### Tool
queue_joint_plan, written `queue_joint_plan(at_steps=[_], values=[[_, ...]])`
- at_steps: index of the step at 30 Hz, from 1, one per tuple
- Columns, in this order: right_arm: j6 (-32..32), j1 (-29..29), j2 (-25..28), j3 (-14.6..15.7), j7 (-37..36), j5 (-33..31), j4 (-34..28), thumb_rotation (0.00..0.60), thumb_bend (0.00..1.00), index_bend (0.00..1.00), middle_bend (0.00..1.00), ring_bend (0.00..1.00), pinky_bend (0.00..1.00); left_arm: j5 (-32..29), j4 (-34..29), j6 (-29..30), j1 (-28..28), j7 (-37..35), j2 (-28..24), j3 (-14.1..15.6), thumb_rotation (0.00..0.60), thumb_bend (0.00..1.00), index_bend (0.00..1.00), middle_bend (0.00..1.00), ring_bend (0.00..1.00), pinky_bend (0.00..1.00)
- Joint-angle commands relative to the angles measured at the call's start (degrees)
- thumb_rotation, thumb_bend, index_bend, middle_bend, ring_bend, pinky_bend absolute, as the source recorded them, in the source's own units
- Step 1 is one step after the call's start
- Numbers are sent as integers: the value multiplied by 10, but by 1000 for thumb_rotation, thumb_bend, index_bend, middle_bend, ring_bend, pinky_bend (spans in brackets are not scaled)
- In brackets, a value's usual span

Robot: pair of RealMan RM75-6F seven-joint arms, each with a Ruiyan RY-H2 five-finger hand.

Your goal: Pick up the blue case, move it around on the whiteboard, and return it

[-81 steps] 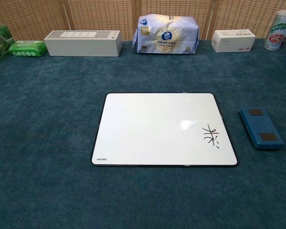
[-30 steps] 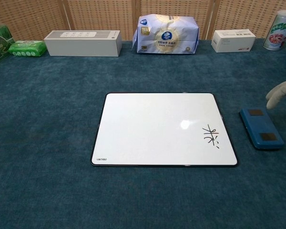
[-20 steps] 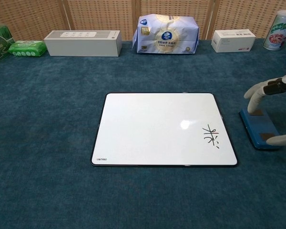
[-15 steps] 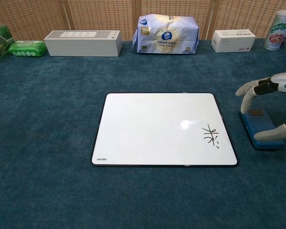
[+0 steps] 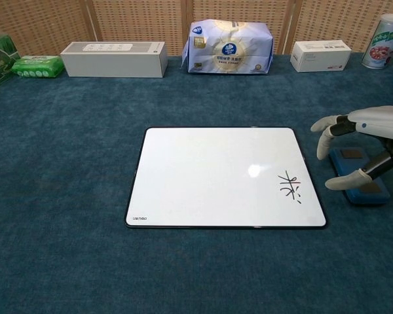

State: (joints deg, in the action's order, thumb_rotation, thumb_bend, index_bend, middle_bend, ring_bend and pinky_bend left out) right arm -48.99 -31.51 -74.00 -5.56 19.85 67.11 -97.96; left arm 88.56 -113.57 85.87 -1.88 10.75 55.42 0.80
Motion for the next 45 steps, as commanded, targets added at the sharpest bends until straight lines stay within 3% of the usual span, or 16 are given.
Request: queue_joint_plan(at_steps=[1, 21, 39, 45], values=[[3, -8, -9, 2, 6, -7, 17, 287, 34, 332, 84, 0, 0, 0, 1, 1, 1, -1, -1, 1, 600, 323, 345, 278, 175, 53], [17, -25, -7, 20, 6, -44, 77, 260, 35, 339, 84, 0, 0, 5, 3, 11, 7, -4, 0, 1, 600, 323, 346, 277, 175, 53], [-15, -3, 37, 42, 18, -89, 55, 237, 33, 336, 84, 0, 0, 7, 10, 0, -3, -7, 8, -4, 600, 322, 345, 275, 175, 51], [-31, 3, 47, 34, -8, -65, 37, 240, 35, 261, 89, 0, 0, 7, 11, -2, -6, -8, 11, -5, 600, 322, 345, 275, 175, 51]])
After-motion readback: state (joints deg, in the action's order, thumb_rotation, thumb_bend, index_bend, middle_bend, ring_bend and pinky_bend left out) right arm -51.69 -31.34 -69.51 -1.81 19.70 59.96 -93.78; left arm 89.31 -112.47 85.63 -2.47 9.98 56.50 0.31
